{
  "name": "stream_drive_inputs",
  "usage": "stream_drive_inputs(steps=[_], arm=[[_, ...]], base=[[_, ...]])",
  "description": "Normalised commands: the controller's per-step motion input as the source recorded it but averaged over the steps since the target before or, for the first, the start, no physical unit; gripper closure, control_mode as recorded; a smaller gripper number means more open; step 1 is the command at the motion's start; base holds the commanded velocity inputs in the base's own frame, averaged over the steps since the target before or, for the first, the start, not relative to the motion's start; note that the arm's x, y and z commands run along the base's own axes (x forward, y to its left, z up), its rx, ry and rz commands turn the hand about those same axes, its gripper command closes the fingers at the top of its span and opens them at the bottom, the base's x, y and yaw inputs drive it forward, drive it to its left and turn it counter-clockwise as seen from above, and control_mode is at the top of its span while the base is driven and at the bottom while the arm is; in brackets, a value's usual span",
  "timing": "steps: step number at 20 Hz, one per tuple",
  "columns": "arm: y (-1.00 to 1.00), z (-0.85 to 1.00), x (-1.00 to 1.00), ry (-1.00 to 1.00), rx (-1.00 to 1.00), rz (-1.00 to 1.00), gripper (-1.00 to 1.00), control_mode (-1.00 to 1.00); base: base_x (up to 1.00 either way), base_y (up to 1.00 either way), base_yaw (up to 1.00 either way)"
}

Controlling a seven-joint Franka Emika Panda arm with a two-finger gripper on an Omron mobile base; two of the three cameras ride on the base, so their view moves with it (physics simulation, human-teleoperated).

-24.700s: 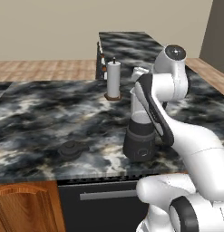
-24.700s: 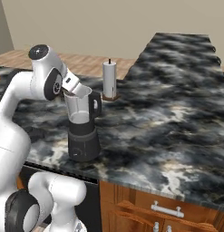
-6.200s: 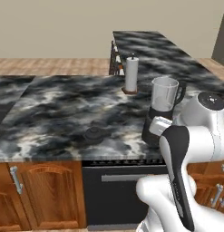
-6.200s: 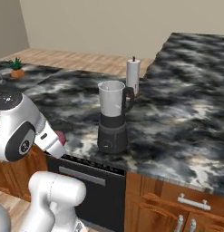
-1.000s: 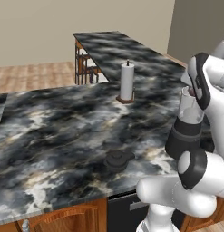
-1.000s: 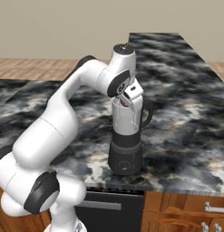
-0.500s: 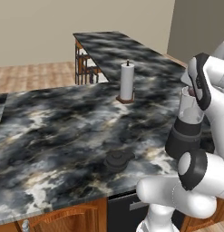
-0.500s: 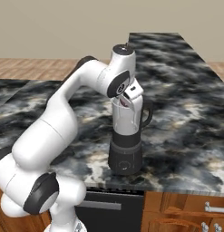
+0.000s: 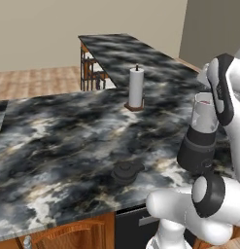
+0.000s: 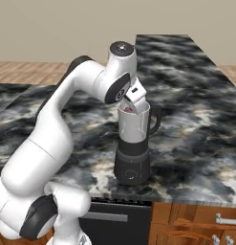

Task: Grab the onions from the fridge, place them in the blender, close the lid, and turn on the blender to create a marinade.

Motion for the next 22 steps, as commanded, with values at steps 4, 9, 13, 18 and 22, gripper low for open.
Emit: stream_drive_inputs(steps=[4, 9, 13, 18, 22], arm=[[0.68, 0.18, -0.82, -0.12, -0.06, 0.00, -1.00, -1.00], [1.00, -0.26, -0.80, 0.05, -0.15, 0.00, -1.00, -1.00], [1.00, -0.42, -0.42, 0.17, -0.13, 0.00, -1.00, -1.00], [0.91, -0.37, 0.00, 0.22, -0.03, 0.10, -1.00, -1.00], [0.74, -0.50, 0.12, 0.25, 0.00, 0.28, -1.00, -1.00]], base=[[0.00, 0.00, 0.00], [0.00, 0.00, 0.00], [0.00, 0.00, 0.00], [0.00, 0.00, 0.00], [0.00, 0.00, 0.00]])
